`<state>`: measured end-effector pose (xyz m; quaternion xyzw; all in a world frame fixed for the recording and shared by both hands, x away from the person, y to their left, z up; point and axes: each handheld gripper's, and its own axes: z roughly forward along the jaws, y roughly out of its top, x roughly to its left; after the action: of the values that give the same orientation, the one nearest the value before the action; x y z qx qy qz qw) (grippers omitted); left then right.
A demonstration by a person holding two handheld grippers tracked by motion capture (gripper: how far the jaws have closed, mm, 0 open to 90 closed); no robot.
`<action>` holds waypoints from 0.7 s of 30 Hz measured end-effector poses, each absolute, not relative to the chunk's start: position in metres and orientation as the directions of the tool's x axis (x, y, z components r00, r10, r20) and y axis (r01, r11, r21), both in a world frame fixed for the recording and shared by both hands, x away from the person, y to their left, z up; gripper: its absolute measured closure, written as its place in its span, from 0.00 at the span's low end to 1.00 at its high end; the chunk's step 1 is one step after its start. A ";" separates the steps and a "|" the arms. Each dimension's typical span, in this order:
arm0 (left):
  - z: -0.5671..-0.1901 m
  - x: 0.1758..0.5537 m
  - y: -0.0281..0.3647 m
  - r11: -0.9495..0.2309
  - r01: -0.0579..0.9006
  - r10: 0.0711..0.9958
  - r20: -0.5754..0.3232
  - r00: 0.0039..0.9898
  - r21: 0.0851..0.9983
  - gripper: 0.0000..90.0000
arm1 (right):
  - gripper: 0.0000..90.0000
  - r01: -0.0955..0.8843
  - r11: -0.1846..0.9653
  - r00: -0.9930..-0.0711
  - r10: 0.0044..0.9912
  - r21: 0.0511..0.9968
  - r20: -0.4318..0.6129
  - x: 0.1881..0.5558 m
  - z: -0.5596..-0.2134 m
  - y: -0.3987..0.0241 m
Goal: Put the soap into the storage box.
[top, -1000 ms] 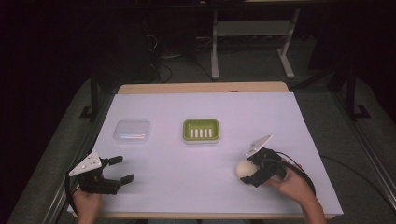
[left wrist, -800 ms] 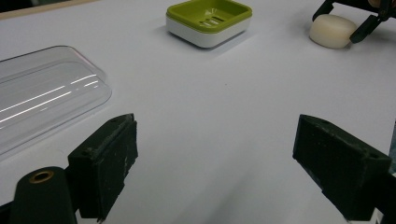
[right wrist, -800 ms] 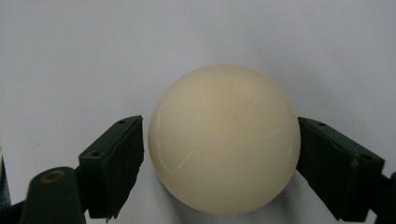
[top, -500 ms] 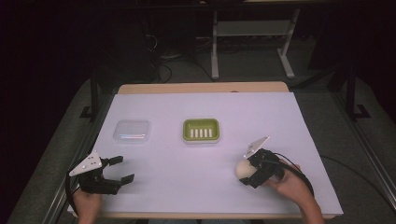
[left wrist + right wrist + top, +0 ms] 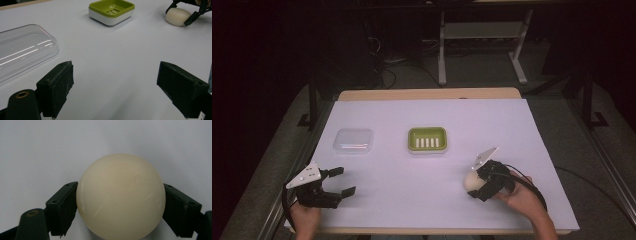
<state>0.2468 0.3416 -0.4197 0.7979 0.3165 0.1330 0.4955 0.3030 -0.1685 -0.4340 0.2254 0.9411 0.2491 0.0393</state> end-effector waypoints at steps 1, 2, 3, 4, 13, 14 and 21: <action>-0.420 0.247 0.342 -0.307 0.374 0.638 -0.103 0.763 0.875 0.15 | 0.22 0.405 0.774 -0.895 0.444 0.487 0.040 0.303 -0.434 -0.169; -0.420 0.247 0.342 -0.307 0.375 0.638 -0.103 0.763 0.875 0.15 | 0.22 0.407 0.773 -0.894 0.445 0.487 0.040 0.303 -0.434 -0.168; -0.420 0.247 0.342 -0.307 0.375 0.638 -0.103 0.763 0.875 0.15 | 0.22 0.407 0.773 -0.894 0.445 0.487 0.040 0.303 -0.434 -0.168; -0.420 0.247 0.342 -0.310 0.373 0.637 -0.101 0.765 0.875 0.15 | 0.22 0.405 0.775 -0.895 0.445 0.486 0.037 0.303 -0.434 -0.168; -0.420 0.247 0.341 -0.307 0.374 0.637 -0.104 0.764 0.875 0.15 | 0.23 0.401 0.780 -0.897 0.441 0.480 0.034 0.303 -0.434 -0.168; -0.420 0.247 0.341 -0.308 0.374 0.636 -0.103 0.764 0.875 0.15 | 0.24 0.403 0.780 -0.896 0.442 0.480 0.034 0.303 -0.434 -0.167; -0.420 0.247 0.342 -0.306 0.375 0.638 -0.103 0.763 0.875 0.15 | 0.24 0.400 0.785 -0.898 0.440 0.474 0.028 0.304 -0.433 -0.166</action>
<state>0.2469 0.3418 -0.4201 0.7972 0.3178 0.1329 0.4958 0.3036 -0.1664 -0.4327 0.2224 0.9438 0.2410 0.0419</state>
